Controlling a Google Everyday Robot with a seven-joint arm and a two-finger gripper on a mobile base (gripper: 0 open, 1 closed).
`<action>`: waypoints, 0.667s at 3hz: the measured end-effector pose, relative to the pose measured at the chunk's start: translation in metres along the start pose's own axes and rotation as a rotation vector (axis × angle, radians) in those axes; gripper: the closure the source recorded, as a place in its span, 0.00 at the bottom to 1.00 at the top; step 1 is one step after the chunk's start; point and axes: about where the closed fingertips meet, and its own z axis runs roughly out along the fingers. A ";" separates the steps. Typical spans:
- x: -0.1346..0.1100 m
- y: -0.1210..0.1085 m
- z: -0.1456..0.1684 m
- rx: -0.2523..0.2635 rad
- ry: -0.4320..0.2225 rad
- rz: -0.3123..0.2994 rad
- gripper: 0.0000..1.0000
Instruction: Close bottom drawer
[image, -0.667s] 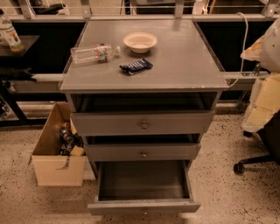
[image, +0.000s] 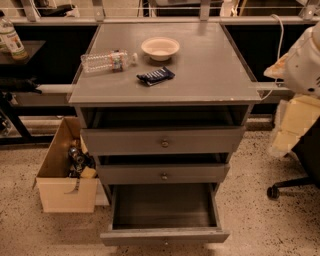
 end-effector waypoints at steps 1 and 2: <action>-0.018 0.022 0.071 -0.070 -0.048 -0.049 0.00; -0.031 0.049 0.133 -0.137 -0.069 -0.077 0.00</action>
Offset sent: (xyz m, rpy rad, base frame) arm -0.0084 0.0939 -0.2028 0.1120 0.1685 0.1700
